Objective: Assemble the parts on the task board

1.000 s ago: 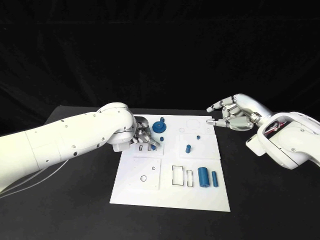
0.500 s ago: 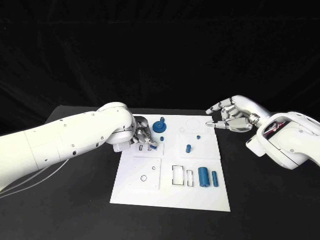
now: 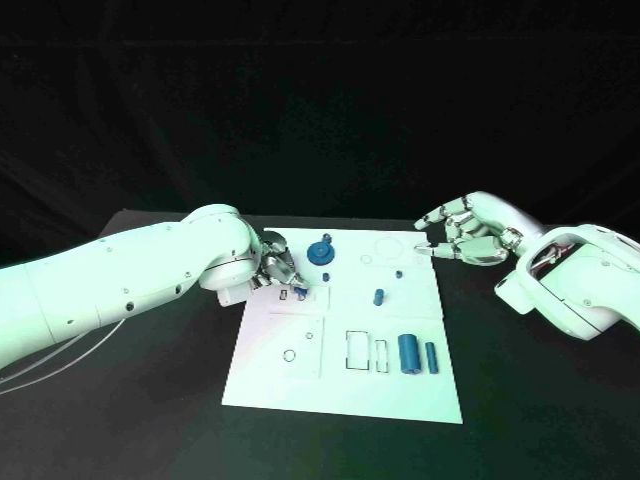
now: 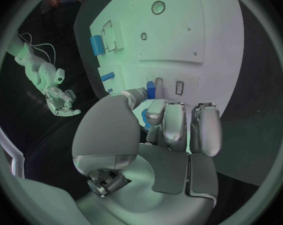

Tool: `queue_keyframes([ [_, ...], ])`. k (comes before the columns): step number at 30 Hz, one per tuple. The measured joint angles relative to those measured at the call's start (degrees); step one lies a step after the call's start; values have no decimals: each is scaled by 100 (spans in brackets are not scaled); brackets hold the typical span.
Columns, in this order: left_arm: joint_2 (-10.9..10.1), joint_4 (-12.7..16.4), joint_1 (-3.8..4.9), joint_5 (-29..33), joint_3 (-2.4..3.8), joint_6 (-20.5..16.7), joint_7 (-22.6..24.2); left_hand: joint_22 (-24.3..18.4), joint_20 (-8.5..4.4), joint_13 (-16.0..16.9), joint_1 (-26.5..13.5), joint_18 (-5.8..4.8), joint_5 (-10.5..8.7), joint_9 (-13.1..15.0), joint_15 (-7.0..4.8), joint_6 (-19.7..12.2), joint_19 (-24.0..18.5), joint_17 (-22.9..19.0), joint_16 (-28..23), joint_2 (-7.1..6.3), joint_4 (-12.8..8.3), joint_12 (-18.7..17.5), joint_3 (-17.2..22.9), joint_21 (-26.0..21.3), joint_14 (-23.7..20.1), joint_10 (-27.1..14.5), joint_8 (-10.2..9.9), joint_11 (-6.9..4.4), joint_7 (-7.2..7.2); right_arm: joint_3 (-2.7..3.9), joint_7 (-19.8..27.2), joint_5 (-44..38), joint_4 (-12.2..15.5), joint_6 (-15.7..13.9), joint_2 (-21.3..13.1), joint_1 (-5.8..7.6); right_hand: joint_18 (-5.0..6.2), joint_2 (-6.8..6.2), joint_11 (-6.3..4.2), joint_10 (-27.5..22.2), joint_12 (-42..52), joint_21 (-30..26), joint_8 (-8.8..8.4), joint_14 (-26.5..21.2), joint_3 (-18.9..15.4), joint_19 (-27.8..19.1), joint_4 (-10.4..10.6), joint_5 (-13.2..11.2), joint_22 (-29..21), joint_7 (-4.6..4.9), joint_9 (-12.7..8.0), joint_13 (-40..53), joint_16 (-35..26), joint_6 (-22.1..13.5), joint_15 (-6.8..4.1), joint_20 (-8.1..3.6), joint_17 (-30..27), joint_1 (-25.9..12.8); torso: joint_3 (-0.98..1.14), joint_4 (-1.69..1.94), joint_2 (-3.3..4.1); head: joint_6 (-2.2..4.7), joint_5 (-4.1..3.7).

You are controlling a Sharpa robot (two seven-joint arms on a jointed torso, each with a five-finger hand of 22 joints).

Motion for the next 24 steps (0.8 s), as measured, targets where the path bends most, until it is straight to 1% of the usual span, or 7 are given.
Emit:
queue_keyframes([
  [2, -48, 76, -3, 48, 0, -102, 4, 0, -18, -30, -46, 0, 132, 37, 0, 28, 18, 0, 0, -33, 7, 0, 24, 0, 0, 10, 41, -9, -11, 0, -1, 0, 0, 1, -6, 0, 0, 0, 0, 0, 0, 0, 0, 0, 0, 0, 0, 0, 0, 0, 0, 0, 0, 0, 0, 0, 0, 0, 1, 1, 0, -7, 5],
  [4, -83, 142, -9, 73, -3, -198, 8, 0, -29, -66, -131, 0, 247, 82, 0, 30, 29, 8, 0, -43, -50, -1, 81, 6, 0, 20, 55, -20, -11, 0, -1, 0, -1, 1, -10, 0, 0, 0, 0, 0, 0, 0, 0, 0, 0, 0, 0, 0, 0, 0, 0, 0, 0, 0, 0, 0, 0, 0, 1, 1, 0, -18, 8],
  [6, -129, 231, -20, 75, -18, -320, 14, 0, -39, -82, -161, -87, 349, 111, 0, 30, 39, 8, 0, -74, -59, -25, 90, 37, 0, 27, 100, -26, -11, 0, -2, 0, -1, 1, -12, 0, 0, 0, 0, 0, 0, 0, 0, 0, 0, 0, 0, 0, 0, 0, 0, 0, 0, 0, 0, 0, 0, 0, 1, 0, 1, -26, 13],
  [7, -147, 270, -27, 63, -29, -374, 16, 0, -44, -86, -206, -87, 395, 130, 0, 40, 44, 14, 0, -78, -74, -25, 105, 37, 0, 40, 103, -39, -20, 0, -2, 0, 0, 1, -14, 0, 0, 0, 0, 0, 0, 0, 0, 0, 0, 0, 0, 0, 0, 0, 0, 0, 0, 0, 0, 0, 0, 0, 1, -2, 1, -29, 17],
  [11, -188, 394, -68, -62, -64, -604, 19, 0, -42, -223, -252, -87, 492, 167, 0, 41, 77, 14, 0, -106, -88, -147, 118, 67, 0, 43, 142, -41, -20, 0, -2, 0, 6, 0, -25, 0, 0, 0, 0, 0, 0, 0, 0, 0, 0, 0, 0, 0, -1, 0, 0, 0, 0, 0, 0, 0, -1, 0, 1, -4, 3, -44, 32],
  [19, -205, 547, -171, -553, -84, -997, 10, 5, -62, -345, -282, -87, 524, 193, 1, 60, 97, 19, 0, -90, -105, -250, 167, 67, -1, 42, 148, -42, -23, 0, -2, 0, 24, -4, -29, -1, 0, 23, 0, 0, 0, 0, 0, 0, 0, 0, 0, 31, -1, 0, -4, 0, 0, 0, 0, 0, -1, -23, 0, -8, 3, -62, 58],
  [24, -204, 577, -237, -862, -88, -1159, 6, 4, -61, -444, -321, -87, 528, 205, 1, 70, 97, 19, 0, -128, -134, -322, 197, 67, -2, 10, 149, -73, -32, 0, -1, 6, 28, -12, -34, -1, 0, 23, 0, 0, 0, 0, 0, 0, 0, 0, 0, 31, -1, 0, -4, -10, 0, 0, 0, 0, -1, -23, -3, -13, 5, -69, 70],
])
